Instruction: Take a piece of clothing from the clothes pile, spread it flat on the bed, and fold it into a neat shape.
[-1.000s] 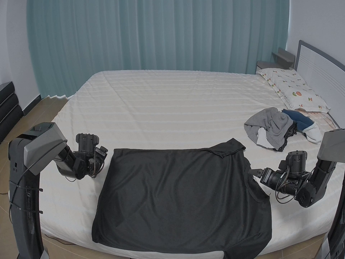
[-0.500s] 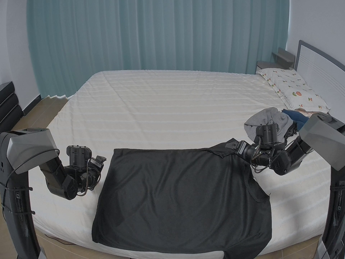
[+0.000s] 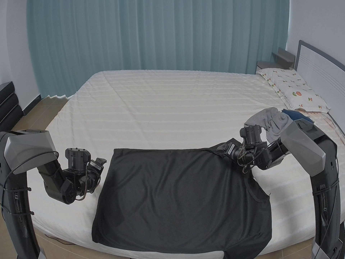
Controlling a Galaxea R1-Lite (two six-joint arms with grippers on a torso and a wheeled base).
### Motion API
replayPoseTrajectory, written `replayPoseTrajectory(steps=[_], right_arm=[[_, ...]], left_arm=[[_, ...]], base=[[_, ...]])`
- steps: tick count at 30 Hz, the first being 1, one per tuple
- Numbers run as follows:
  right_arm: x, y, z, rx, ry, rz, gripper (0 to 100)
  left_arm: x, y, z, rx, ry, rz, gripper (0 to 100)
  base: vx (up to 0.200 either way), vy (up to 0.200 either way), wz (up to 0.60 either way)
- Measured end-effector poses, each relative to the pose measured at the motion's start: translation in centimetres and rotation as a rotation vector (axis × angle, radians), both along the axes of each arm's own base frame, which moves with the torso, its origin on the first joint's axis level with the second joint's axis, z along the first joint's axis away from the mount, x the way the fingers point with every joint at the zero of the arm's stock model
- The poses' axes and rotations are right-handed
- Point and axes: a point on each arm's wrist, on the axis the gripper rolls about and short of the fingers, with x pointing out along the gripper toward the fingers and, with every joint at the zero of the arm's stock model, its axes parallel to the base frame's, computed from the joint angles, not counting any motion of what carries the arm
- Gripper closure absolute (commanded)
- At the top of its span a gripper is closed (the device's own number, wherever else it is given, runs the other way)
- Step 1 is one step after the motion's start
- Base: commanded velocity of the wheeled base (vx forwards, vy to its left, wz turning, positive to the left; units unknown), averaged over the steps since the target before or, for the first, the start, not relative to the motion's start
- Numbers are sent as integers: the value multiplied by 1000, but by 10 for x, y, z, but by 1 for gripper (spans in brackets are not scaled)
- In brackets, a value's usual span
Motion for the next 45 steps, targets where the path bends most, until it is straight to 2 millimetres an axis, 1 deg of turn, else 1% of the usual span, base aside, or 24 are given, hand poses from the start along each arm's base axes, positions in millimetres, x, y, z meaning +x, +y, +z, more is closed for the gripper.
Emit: replayPoseTrajectory(steps=[6, 11, 16, 18, 20, 22, 24, 28, 34, 39, 45], right_arm=[[20, 3, 3, -1, -72, -49, 0], [42, 7, 4, 6, -147, -82, 0], [65, 6, 21, 38, -293, -171, 0], [72, 3, 31, 65, -384, -199, 0], [77, 1, 39, 87, -466, -208, 0], [79, -2, 44, 91, -523, -206, 0], [81, -5, 41, 73, -543, -197, 0], [82, -6, 24, 42, -516, -187, 0], [81, -16, 21, 26, -485, -197, 0], [67, -30, 13, 13, -405, -180, 0], [39, -47, 7, 15, -300, -132, 0]], left_arm=[[0, 0, 0, -1, 0, 1, 0], [0, 0, 0, -1, 0, 1, 0], [0, 0, 0, -2, 1, 1, 0], [0, 0, 0, -2, 1, 1, 0], [-1, 0, 0, -2, 1, 2, 0], [-1, 0, 0, -1, 1, 2, 0], [-1, 0, 0, -1, 1, 3, 0], [-1, 0, 0, -1, 1, 5, 0], [-1, 0, 0, 0, 1, 4, 0], [-1, 0, 0, 0, 1, 4, 0], [-1, 0, 0, 1, 1, 5, 0]], base=[[0, 0, 0], [0, 0, 0], [0, 0, 0], [0, 0, 0], [0, 0, 0], [0, 0, 0], [0, 0, 0], [0, 0, 0], [0, 0, 0], [0, 0, 0], [0, 0, 0]])
